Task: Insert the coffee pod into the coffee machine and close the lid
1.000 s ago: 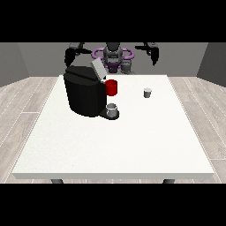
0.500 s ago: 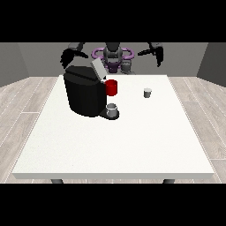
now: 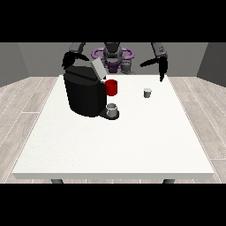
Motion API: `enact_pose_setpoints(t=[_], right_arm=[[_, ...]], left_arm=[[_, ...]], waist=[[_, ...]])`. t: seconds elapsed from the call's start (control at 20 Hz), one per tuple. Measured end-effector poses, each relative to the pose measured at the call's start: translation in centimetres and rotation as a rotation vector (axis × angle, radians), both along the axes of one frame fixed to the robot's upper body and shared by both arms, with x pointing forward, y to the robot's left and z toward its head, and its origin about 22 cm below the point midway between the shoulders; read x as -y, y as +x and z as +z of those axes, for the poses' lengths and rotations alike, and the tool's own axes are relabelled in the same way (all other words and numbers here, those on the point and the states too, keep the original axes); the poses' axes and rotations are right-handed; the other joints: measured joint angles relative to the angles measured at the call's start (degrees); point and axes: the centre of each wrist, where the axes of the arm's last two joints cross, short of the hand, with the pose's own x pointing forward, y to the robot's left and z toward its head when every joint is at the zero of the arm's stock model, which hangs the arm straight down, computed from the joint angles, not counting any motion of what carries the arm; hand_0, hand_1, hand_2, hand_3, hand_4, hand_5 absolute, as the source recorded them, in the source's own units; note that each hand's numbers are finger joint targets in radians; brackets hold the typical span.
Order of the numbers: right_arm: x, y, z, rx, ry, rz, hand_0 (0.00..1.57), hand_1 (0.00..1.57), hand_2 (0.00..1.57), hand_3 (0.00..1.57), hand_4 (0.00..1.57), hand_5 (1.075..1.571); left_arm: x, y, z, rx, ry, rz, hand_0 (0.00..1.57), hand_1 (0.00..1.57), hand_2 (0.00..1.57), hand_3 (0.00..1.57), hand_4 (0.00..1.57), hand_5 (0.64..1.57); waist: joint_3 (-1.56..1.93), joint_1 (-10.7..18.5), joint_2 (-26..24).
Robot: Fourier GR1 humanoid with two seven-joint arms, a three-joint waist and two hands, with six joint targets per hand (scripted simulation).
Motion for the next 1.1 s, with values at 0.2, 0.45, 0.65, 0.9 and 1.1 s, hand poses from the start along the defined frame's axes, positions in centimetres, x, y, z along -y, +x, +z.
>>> enact_pose_setpoints(t=[0.2, 0.45, 0.65, 0.9, 1.1], right_arm=[[-0.8, 0.9, 0.4, 0.008, -0.007, 0.003, 0.00, 0.00, 0.00, 0.00, 0.36, 1.571], [-0.3, 1.7, 1.0, -0.017, -0.023, 0.009, 0.00, 0.00, 0.00, 0.00, 0.37, 1.571], [-0.2, 2.2, 0.0, -0.042, -0.038, -0.005, 0.00, 0.00, 0.00, 0.00, 0.42, 1.571], [-0.3, 2.5, -1.0, -0.083, -0.053, -0.022, 0.00, 0.00, 0.00, 0.00, 0.41, 1.571], [0.0, 2.8, -1.2, -0.115, -0.065, -0.034, 0.00, 0.00, 0.00, 0.00, 0.39, 1.571]], left_arm=[[-0.8, 1.6, -0.2, -0.047, 0.021, 0.019, 0.00, 0.00, 0.00, 0.00, 0.00, 1.571], [-2.0, 2.8, -1.0, -0.095, 0.060, 0.051, 0.00, 0.00, 0.00, 0.00, 0.00, 1.571], [-0.8, 3.7, -1.6, -0.134, 0.114, 0.028, 0.00, 0.00, 0.00, 0.00, 0.00, 1.571], [-0.5, 4.3, -2.3, -0.169, 0.194, -0.002, 0.10, 0.10, 0.50, 0.00, 0.00, 1.571], [0.1, 4.5, -3.4, -0.213, 0.242, -0.002, 0.70, 0.70, 0.78, 0.43, 0.00, 1.571]], waist=[[-0.01, -0.3, 1.7], [-0.02, -1.2, 3.0], [-0.02, -0.6, 3.3], [-0.01, -0.1, 2.6], [-0.01, 0.2, 1.5]])
